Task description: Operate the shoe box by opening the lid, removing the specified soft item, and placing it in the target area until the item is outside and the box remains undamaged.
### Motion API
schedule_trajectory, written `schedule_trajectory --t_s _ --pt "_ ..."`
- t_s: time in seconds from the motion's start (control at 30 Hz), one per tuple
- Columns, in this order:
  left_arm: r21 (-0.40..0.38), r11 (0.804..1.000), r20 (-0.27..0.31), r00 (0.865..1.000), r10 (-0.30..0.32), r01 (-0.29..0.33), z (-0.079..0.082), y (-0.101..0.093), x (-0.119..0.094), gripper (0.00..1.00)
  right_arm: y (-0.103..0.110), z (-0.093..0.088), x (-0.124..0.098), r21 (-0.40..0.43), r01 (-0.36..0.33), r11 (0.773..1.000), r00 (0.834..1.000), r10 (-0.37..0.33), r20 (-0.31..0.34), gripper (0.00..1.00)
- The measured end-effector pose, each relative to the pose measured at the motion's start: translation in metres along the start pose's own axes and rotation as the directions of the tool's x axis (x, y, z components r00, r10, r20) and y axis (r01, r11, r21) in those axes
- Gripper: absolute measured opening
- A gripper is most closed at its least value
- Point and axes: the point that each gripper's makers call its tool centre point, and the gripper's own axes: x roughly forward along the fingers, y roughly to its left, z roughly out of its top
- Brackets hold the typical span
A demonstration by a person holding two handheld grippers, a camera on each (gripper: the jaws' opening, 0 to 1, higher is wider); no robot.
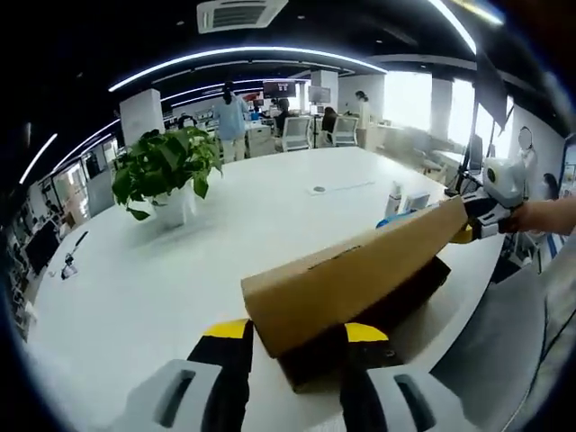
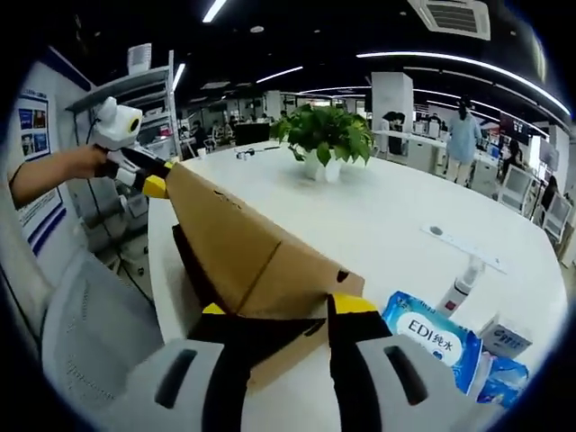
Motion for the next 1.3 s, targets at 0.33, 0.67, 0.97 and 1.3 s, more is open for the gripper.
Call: schedule_trajectory --t_s 0.33,0.67,0.97,1.3 --pt "-0.011 1.000 -0.040 0.999 -0.022 0.022 -0.021 -0.009 0.005 0.42 0.016 -0.014 0.002 -0.002 -0.075 0.997 0.997 0.075 -0.024 0.45" --pt "-0.022 0.999 -0.097 0.994 -0.049 0.047 -0.044 -0.022 0.013 0.47 0.024 -0.032 0.009 -0.010 -0.097 0.995 0.993 0.096 -0.067 0.52" --pt "-0.077 0.996 -0.130 0.990 -0.062 0.052 -0.065 -0.026 0.025 0.47 0.029 -0.045 0.016 0.058 -0.102 0.993 0.990 0.107 -0.092 0.56" --pt "-0.096 0.994 -0.153 0.987 -0.057 0.042 -0.076 -0.026 0.034 0.47 0.027 -0.056 0.023 0.059 -0.072 0.996 0.991 0.078 -0.110 0.53"
